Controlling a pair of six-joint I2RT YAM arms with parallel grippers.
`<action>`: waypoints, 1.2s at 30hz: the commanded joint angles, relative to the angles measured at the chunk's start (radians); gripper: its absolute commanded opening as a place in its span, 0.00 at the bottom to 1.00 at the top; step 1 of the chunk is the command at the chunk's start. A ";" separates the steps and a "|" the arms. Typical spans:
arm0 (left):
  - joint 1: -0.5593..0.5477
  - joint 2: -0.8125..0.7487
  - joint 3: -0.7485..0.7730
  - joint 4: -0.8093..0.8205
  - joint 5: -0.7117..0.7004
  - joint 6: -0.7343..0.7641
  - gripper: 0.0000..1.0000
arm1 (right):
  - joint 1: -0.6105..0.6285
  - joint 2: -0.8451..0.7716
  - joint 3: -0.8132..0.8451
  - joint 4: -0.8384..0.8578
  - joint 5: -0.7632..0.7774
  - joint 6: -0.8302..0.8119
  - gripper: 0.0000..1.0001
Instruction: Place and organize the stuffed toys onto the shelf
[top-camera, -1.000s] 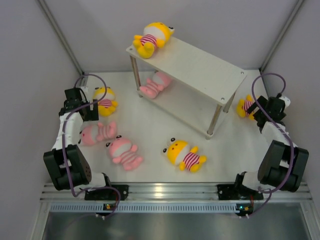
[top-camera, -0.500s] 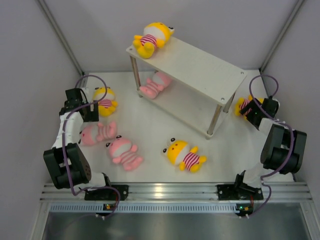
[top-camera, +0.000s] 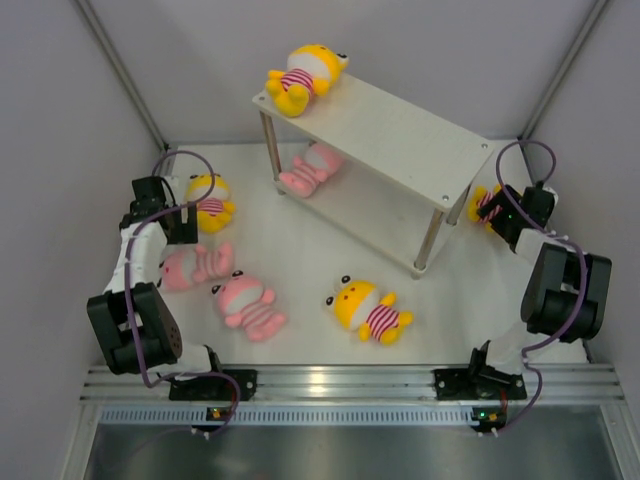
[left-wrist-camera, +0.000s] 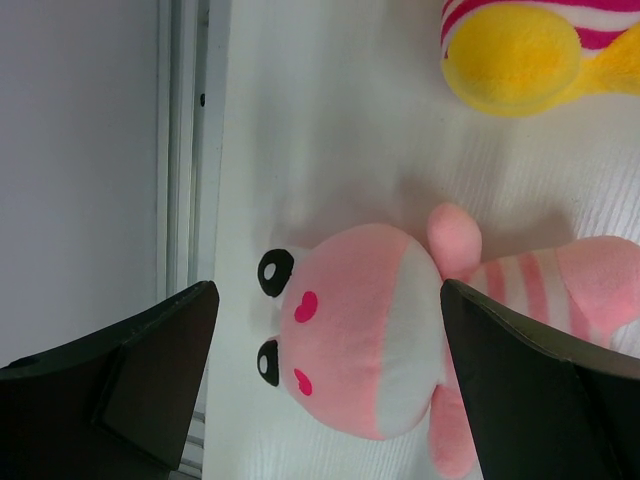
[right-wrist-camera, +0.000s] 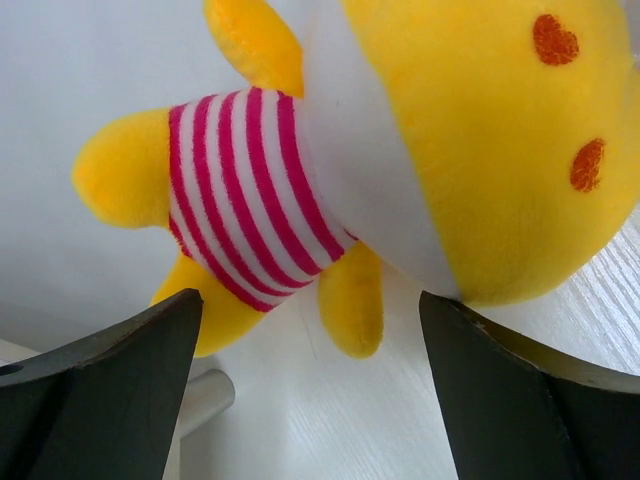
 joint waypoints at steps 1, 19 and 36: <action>-0.001 -0.004 0.037 0.007 -0.015 0.014 0.99 | 0.010 0.011 0.029 0.058 0.024 -0.015 0.90; -0.001 0.001 0.046 0.000 -0.005 0.020 0.99 | -0.062 -0.040 0.202 0.000 -0.041 -0.131 0.00; -0.001 0.004 0.062 -0.016 0.030 0.022 0.99 | 0.083 -0.188 1.101 -0.640 -0.318 -0.628 0.00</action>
